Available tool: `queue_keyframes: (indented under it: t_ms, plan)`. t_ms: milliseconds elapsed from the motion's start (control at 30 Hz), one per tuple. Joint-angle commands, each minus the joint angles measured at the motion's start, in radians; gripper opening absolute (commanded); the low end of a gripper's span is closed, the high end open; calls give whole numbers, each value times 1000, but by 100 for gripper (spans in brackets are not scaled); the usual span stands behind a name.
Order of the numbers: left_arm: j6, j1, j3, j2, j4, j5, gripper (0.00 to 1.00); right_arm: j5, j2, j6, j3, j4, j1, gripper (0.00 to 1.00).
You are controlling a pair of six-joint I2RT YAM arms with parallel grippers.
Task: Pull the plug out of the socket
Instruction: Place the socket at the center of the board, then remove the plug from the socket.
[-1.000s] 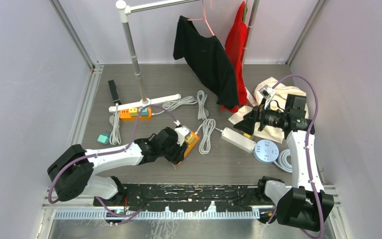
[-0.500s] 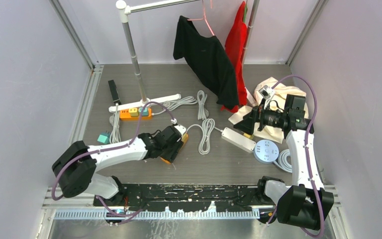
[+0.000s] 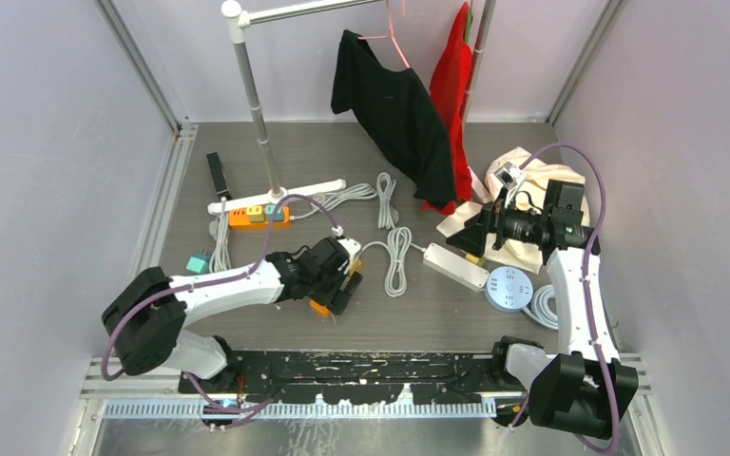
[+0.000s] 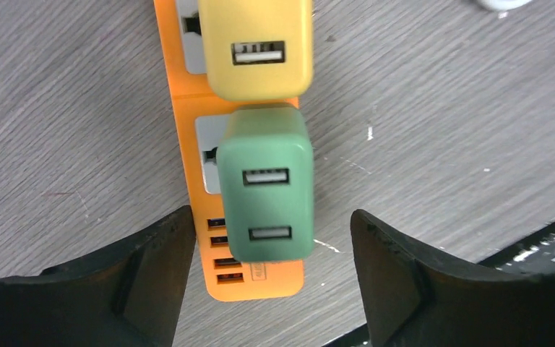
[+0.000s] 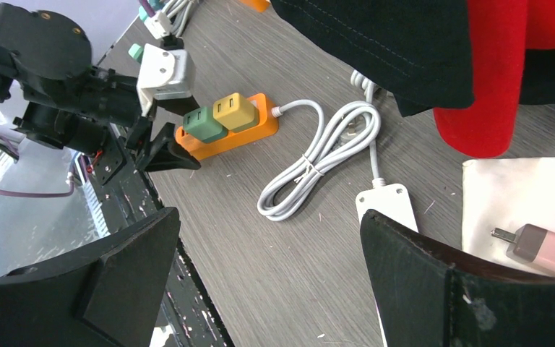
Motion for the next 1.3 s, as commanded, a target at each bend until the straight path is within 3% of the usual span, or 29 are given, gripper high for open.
queue_keyframes:
  t_ms: [0,433,700,833,1033,1267]
  plan:
    - [19,-5,-23,-116,92,48,81,-24,-7,4,4,33,0,100]
    - [82,2,-58,-294,139,-48,83,-25,-12,1,5,32,0,100]
    - [53,69,-59,-242,215,110,85,-28,-7,-1,2,31,-1,100]
    - [33,79,-74,-226,251,108,84,-31,-5,-1,1,31,-1,100]
    - [2,97,-74,-191,271,104,73,-30,0,-2,1,33,9,100]
    - [8,97,-8,-103,182,87,49,-29,0,-1,1,34,14,100]
